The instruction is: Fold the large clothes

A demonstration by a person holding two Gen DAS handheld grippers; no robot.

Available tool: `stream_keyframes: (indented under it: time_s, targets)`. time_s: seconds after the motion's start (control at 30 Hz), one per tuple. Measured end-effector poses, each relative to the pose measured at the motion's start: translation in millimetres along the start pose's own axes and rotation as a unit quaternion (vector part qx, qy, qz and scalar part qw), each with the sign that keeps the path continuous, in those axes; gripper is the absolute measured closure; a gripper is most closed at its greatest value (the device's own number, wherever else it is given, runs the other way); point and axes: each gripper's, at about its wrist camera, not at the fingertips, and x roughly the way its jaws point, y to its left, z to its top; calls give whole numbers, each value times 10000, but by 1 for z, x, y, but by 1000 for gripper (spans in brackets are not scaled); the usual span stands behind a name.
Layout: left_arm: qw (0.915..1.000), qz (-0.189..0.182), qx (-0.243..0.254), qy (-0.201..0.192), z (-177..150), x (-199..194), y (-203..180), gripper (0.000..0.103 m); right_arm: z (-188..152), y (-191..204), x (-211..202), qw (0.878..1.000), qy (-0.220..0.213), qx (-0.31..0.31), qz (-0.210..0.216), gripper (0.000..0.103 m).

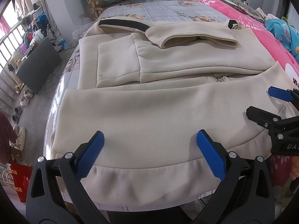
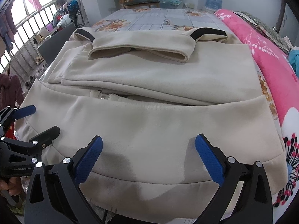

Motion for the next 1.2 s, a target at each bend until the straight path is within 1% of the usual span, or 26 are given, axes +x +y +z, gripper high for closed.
stream_keyframes:
  time_s: [0.27,0.37,0.43,0.5,0.57,0.63,0.7,0.73,0.77,0.8,0.87,1.0,1.13,1.2]
  targets:
    - [10000,1,0,-3,0,0,0,7,1,1,0,10000,1,26,31,6]
    - [10000,2,21,-60,0,-1,1,7,-1,3,1,10000,-28,-9,-4,6]
    - [9997,106,49,-196,-2,-5,2,7,-1,2,1,10000,-25,-8,5,6]
    - [9985,226,66,-496,-4,-15,8,7,0,2,1,10000,-12,-18,6,6]
    - [9970,222,-42,-735,-8,-25,23,7,0,3,1,10000,-7,-31,3,6]
    - [9967,156,-213,-767,-10,-29,40,9,0,3,1,10000,-10,-34,2,6]
    - [9954,97,-485,-818,-13,-33,64,20,0,3,1,10000,-24,-39,2,6]
    - [9946,70,-637,-817,-14,-33,77,29,-1,3,1,10000,-33,-37,7,6]
    - [9941,48,-725,-801,-15,-33,84,33,-1,2,1,10000,-44,-38,11,6]
    - [9934,-1,-862,-752,-16,-33,95,36,-1,2,1,10000,-60,-43,14,6]
    - [9926,-111,-1063,-582,-21,-29,111,49,-2,2,0,10000,-74,-52,21,6]
    - [9920,-236,-1202,-309,-34,-24,120,53,-3,1,0,9999,-92,-68,34,6]
    - [9923,-274,-1180,-256,-40,-22,120,53,-3,1,0,9999,-97,-72,34,6]
    - [9913,-403,-1215,-310,-37,-22,121,54,-3,1,0,9999,-92,-75,33,6]
